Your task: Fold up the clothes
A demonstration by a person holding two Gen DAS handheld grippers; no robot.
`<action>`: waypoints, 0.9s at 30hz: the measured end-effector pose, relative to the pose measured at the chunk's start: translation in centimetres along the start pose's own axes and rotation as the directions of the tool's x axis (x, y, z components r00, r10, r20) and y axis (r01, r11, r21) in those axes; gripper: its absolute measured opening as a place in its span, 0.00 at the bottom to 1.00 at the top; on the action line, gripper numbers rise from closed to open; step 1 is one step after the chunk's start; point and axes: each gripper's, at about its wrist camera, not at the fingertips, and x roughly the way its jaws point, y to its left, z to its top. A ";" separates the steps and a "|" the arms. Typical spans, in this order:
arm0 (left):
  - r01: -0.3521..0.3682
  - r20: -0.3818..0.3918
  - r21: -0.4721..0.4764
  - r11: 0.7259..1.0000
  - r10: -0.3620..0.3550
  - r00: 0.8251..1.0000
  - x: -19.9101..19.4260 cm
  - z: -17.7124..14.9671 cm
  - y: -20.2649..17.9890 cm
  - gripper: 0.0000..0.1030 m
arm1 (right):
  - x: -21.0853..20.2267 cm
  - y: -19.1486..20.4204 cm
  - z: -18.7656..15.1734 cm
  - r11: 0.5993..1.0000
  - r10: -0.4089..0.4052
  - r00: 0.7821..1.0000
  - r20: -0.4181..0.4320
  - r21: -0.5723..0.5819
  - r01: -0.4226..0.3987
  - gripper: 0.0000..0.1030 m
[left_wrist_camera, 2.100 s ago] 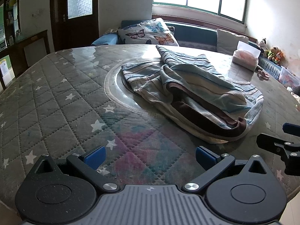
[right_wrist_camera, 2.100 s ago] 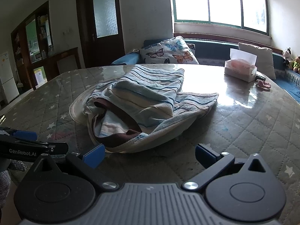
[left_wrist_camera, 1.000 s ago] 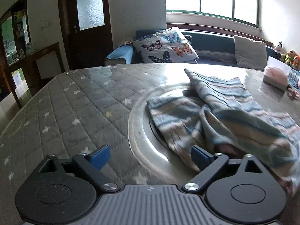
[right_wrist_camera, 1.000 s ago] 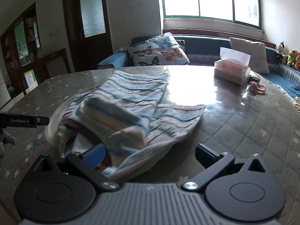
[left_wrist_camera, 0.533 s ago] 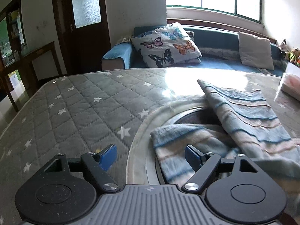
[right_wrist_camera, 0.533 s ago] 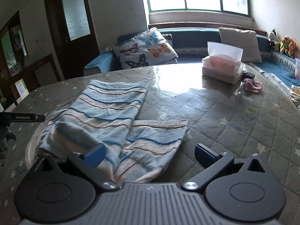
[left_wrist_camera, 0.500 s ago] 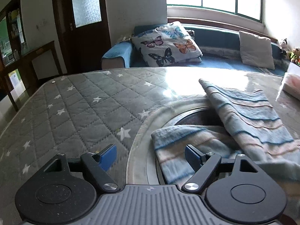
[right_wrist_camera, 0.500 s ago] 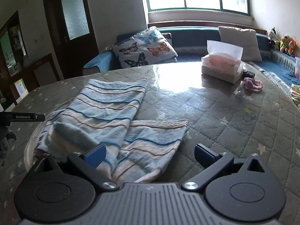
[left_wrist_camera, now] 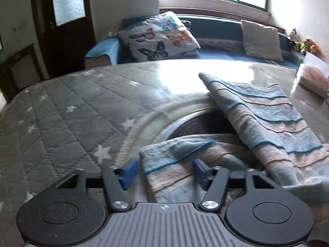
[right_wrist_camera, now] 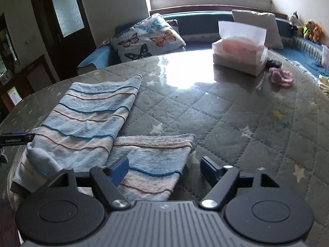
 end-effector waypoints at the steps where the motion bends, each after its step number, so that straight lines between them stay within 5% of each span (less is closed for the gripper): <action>1: 0.006 0.004 0.002 1.000 -0.006 1.000 0.0 0.0 -0.1 0.52 | 0.2 0.0 0.0 1.000 -0.002 1.000 0.001 -0.003 0.002 0.73; 5: 0.017 0.018 0.020 1.000 -0.017 1.000 0.0 0.1 -0.4 0.41 | 0.4 0.1 0.1 1.000 -0.006 1.000 0.004 -0.008 0.006 0.65; 14: 0.021 0.015 0.024 1.000 -0.021 1.000 0.4 0.3 -0.7 0.45 | 0.4 0.3 0.2 1.000 0.026 1.000 0.003 0.006 -0.026 0.42; 17: 0.016 0.023 0.021 1.000 -0.017 1.000 0.3 0.2 -0.6 0.10 | 0.4 0.1 0.2 0.999 0.033 0.999 0.003 0.021 -0.033 0.18; 18: 0.013 0.024 0.012 1.000 -0.013 1.000 0.2 0.2 -0.5 0.05 | 0.3 0.0 0.2 0.999 0.030 1.000 0.004 0.025 -0.030 0.10; 27: -0.076 0.121 -0.088 0.993 0.086 0.989 -4.8 -0.2 1.9 0.01 | -3.1 -0.4 0.4 0.998 0.023 0.995 0.094 0.054 -0.028 0.02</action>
